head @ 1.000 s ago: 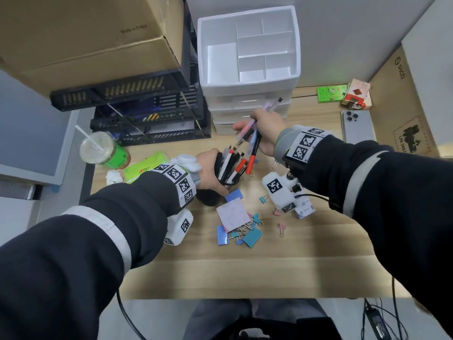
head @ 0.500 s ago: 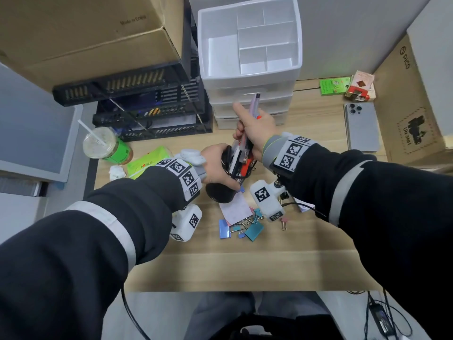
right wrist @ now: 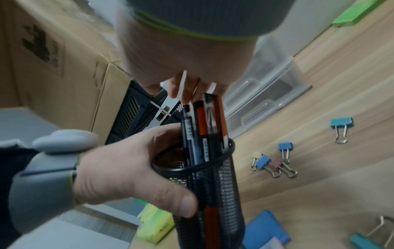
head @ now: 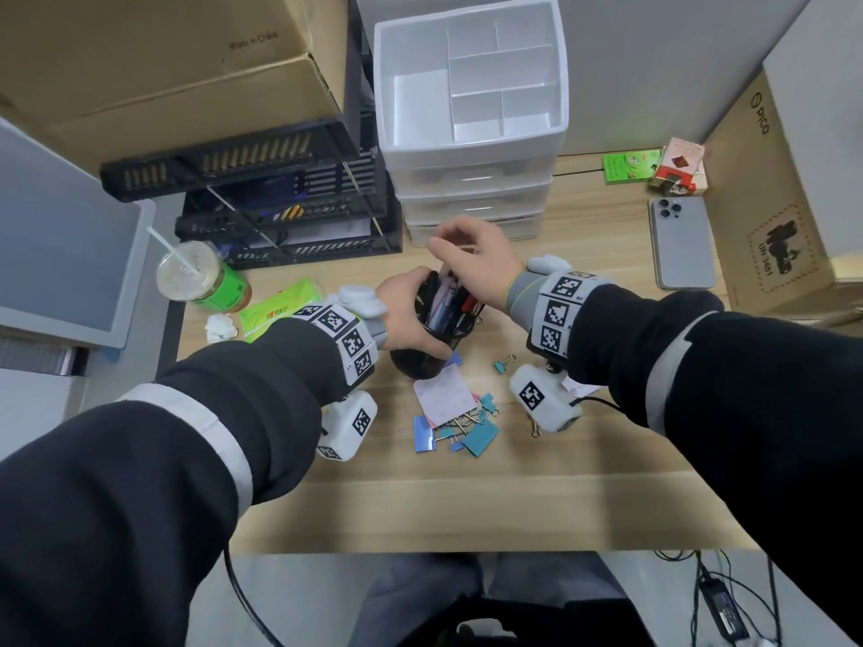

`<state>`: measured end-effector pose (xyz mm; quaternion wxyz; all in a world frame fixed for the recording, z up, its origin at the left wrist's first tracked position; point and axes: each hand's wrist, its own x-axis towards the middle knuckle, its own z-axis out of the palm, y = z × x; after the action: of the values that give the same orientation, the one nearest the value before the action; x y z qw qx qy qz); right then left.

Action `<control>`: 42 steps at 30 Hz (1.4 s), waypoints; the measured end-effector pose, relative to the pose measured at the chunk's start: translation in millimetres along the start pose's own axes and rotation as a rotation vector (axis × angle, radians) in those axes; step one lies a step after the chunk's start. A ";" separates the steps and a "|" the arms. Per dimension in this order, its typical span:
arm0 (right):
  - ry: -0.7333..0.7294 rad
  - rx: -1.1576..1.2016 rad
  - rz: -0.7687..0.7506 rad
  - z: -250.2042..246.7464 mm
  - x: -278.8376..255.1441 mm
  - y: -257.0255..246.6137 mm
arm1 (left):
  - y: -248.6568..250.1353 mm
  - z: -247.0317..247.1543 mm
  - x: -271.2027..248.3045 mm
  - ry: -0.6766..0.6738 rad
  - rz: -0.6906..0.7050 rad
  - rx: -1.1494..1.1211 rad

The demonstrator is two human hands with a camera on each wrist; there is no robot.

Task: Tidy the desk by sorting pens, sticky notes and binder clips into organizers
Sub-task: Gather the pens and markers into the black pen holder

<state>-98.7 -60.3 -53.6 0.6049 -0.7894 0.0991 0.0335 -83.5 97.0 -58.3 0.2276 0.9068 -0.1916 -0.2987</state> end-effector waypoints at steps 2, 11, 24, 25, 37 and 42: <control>-0.070 -0.174 -0.028 -1.7 -3.2 0.8 | -0.6 0.2 0.0 0.007 0.013 -0.012; -0.273 -0.378 -0.048 -5.3 -19.4 20.3 | -2.3 7.1 -3.2 -0.012 0.019 0.031; -0.468 -0.415 0.324 -49.7 -47.7 76.8 | -1.7 10.6 -1.6 0.047 0.135 0.096; -0.446 -0.417 0.269 -45.6 -50.7 76.3 | 1.2 12.1 -0.3 0.042 0.143 0.095; -0.374 -0.205 0.140 -43.3 -45.6 77.5 | 31.5 16.6 11.6 -0.095 0.195 0.057; -0.395 -0.187 0.178 -51.8 -39.3 83.2 | 33.8 14.8 20.2 -0.127 0.185 0.078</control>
<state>-157.0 -126.3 -112.0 0.5314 -0.8083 0.0444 0.2496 -84.8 55.0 -60.3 0.2062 0.8727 -0.2998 -0.3256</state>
